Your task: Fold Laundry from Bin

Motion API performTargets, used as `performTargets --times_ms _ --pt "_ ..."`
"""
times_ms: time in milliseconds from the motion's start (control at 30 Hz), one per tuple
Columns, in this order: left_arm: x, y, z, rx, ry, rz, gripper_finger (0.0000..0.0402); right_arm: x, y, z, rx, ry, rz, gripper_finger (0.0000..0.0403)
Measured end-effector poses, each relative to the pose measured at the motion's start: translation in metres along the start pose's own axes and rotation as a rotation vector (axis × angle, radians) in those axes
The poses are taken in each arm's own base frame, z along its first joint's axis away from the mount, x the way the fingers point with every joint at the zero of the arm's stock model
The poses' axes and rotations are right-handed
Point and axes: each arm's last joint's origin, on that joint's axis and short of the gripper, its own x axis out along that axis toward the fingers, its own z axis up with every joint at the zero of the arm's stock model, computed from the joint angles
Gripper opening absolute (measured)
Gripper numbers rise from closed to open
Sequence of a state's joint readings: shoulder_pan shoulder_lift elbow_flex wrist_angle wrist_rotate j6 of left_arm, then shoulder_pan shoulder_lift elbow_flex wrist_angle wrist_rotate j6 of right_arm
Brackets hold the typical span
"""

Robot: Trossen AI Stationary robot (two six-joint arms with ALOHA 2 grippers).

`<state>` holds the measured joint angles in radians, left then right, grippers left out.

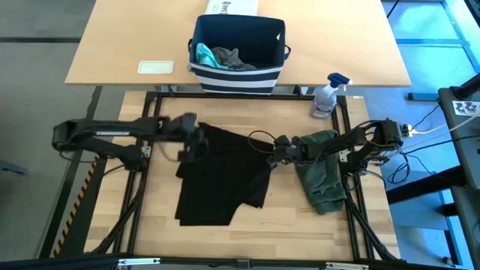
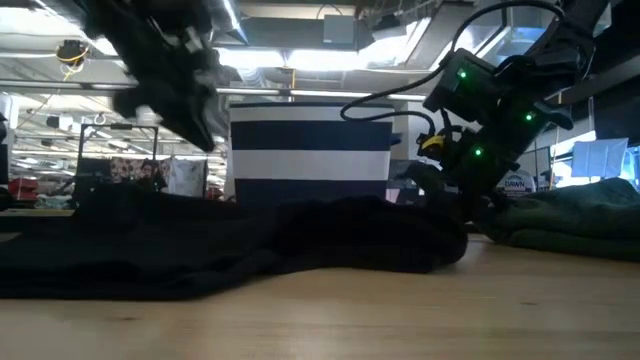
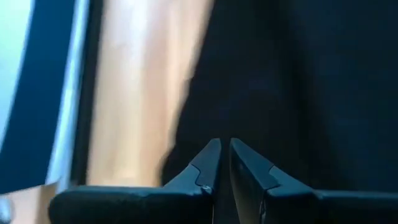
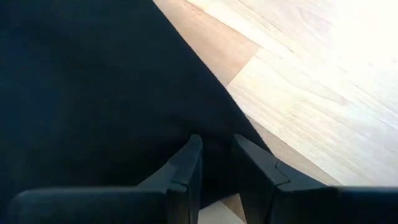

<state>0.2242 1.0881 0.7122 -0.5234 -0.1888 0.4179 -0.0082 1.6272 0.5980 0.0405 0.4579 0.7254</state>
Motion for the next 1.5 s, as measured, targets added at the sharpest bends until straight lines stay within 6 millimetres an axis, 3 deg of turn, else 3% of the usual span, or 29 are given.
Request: performTargets --times_ms 233,433,600,767,867,1167,1500 --pt "-0.046 -0.084 0.005 0.085 -0.06 -0.262 0.0029 0.0 0.001 0.0 0.003 -0.001 0.01 0.0088" --pt "-0.066 -0.152 0.002 0.237 -0.11 -0.367 0.0015 0.0 0.001 0.001 -0.001 -0.001 0.012 0.0088" --pt "-0.064 -0.2 -0.001 0.264 -0.121 -0.435 0.0011 0.0 0.001 0.001 -0.001 0.003 0.02 0.0088" --pt "-0.05 -0.235 -0.005 0.3 -0.072 -0.55 0.003 -0.001 0.002 0.001 0.001 0.004 0.026 0.0088" --pt "-0.044 -0.247 -0.002 0.25 -0.061 -0.65 0.0058 -0.001 0.002 0.001 0.002 0.008 0.034 0.0088" --pt "-0.028 -0.253 -0.017 0.285 0.117 -0.614 0.0149 -0.001 0.003 0.001 0.003 0.008 0.04 0.0088" --pt "-0.026 -0.248 -0.025 0.306 0.202 -0.556 0.0158 -0.001 0.003 0.002 0.004 0.017 0.054 0.0088"
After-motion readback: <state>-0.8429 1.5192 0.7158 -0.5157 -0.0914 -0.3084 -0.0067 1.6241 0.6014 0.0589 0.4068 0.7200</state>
